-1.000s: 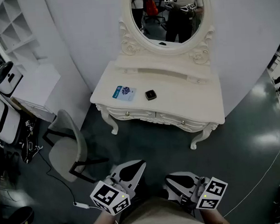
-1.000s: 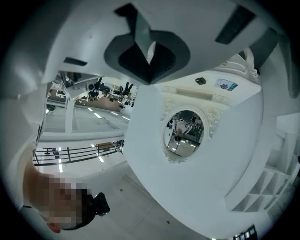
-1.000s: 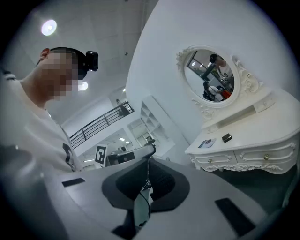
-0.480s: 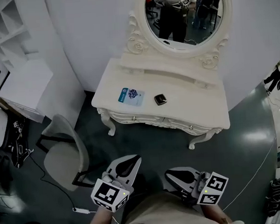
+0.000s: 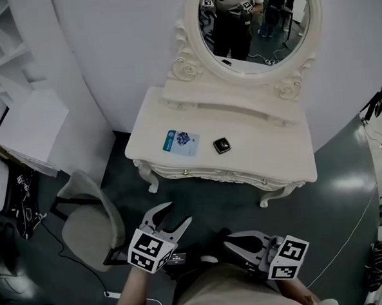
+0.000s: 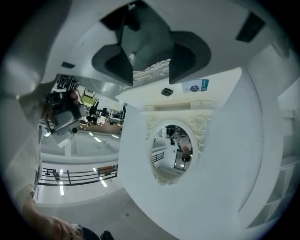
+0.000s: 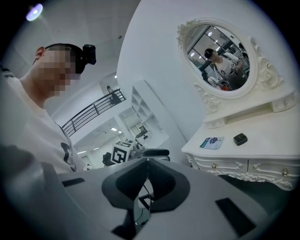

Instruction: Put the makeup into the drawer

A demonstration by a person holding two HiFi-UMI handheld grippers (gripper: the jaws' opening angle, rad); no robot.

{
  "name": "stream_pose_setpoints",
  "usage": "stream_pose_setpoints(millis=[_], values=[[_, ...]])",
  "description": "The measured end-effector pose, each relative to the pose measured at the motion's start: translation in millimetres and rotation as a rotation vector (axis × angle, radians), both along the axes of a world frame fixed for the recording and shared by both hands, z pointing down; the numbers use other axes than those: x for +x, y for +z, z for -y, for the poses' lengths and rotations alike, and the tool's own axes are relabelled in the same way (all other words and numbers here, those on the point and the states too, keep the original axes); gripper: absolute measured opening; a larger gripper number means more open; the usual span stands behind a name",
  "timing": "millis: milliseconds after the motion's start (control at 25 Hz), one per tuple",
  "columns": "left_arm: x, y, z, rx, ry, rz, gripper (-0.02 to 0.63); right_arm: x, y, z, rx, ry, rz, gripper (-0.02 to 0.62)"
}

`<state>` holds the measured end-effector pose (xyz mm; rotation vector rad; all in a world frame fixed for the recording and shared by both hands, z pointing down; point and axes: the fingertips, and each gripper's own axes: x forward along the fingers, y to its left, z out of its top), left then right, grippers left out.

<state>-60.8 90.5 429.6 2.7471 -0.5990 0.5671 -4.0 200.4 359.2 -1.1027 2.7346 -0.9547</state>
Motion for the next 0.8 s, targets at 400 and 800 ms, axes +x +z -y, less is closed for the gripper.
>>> stream_pose_setpoints(millis=[400, 800], values=[[64.3, 94.6, 94.7, -0.044, -0.152, 0.226, 0.271, 79.3, 5.3, 55.8, 0.013, -0.041, 0.025, 0.034], [101.4, 186.0, 143.5, -0.233, -0.325, 0.360, 0.242, 144.5, 34.7, 106.5, -0.044, -0.190, 0.044, 0.034]])
